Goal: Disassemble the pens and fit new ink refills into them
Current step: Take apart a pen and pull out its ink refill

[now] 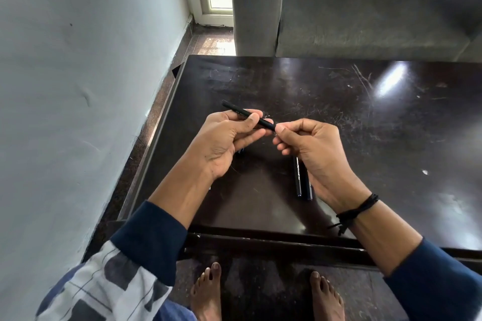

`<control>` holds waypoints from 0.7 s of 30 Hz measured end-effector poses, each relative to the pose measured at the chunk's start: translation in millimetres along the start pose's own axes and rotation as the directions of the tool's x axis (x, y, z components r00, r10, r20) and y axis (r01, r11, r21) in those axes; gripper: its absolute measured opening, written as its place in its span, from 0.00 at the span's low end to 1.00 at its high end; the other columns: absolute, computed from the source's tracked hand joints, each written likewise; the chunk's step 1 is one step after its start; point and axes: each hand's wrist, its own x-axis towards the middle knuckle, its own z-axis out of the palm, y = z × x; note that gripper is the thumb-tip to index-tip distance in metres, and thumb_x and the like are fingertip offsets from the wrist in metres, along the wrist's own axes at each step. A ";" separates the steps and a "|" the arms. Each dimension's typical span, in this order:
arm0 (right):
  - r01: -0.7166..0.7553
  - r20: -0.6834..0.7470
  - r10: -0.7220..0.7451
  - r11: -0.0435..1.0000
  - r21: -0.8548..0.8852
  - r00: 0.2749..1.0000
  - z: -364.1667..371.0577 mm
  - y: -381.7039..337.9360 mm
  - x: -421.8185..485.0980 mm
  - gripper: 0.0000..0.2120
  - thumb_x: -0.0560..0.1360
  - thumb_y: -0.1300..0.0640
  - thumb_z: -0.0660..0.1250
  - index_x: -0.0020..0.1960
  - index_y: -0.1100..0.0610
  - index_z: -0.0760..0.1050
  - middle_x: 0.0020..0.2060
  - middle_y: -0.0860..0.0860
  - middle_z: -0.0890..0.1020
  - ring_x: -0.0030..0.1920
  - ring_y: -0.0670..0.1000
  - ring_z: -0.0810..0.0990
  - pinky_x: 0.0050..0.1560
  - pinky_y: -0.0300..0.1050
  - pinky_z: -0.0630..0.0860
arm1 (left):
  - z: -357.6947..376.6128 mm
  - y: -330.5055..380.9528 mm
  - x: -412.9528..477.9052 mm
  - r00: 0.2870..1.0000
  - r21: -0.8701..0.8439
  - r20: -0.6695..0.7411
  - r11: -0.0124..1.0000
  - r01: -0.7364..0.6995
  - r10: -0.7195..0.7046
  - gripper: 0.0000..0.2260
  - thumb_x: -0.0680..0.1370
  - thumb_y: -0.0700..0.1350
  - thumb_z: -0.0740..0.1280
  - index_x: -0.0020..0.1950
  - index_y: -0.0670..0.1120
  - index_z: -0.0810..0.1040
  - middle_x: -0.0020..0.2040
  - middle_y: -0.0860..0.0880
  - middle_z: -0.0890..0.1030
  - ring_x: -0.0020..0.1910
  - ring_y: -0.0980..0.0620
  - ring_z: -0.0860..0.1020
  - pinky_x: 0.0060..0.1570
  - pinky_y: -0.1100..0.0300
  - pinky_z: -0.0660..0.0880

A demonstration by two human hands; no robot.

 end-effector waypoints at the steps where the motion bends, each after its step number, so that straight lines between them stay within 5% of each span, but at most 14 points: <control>1: 0.014 -0.010 -0.014 1.000 -0.019 1.000 0.2 1.1 0.2 0.05 0.77 0.65 0.72 0.42 0.61 0.83 0.32 0.54 0.85 0.31 0.46 0.80 0.34 0.35 0.77 | 1.5 -1.7 -0.8 1.000 0.004 -0.017 1.000 -0.004 0.004 0.06 0.79 0.33 0.68 0.54 0.33 0.81 0.46 0.37 0.86 0.44 0.43 0.87 0.44 0.62 0.83; 9: 0.095 -0.062 -0.106 0.983 -0.159 0.992 0.6 10.7 -1.4 0.09 0.77 0.67 0.73 0.39 0.58 0.82 0.28 0.51 0.83 0.30 0.45 0.80 0.32 0.35 0.76 | 8.5 -11.7 -3.2 0.993 0.028 -0.117 1.000 -0.009 0.012 0.04 0.77 0.32 0.70 0.50 0.32 0.81 0.46 0.36 0.85 0.38 0.45 0.86 0.41 0.63 0.83; 14: 0.206 -0.065 -0.249 0.899 -0.386 0.966 1.8 14.5 -3.1 0.10 0.77 0.63 0.74 0.40 0.50 0.83 0.32 0.52 0.85 0.32 0.51 0.83 0.37 0.49 0.82 | 9.6 -14.1 -4.8 0.988 -0.007 -0.152 1.000 -0.007 0.006 0.03 0.77 0.33 0.70 0.45 0.33 0.82 0.40 0.40 0.86 0.35 0.46 0.86 0.38 0.65 0.82; 21: 0.194 0.034 -0.191 0.955 -0.225 0.981 3.6 3.1 -1.8 0.03 0.78 0.60 0.73 0.46 0.54 0.84 0.35 0.52 0.87 0.34 0.48 0.83 0.37 0.39 0.80 | 4.5 -4.6 -3.6 0.990 -0.012 -0.130 0.998 -0.054 0.052 0.04 0.78 0.34 0.70 0.47 0.33 0.82 0.43 0.38 0.86 0.39 0.45 0.86 0.39 0.65 0.81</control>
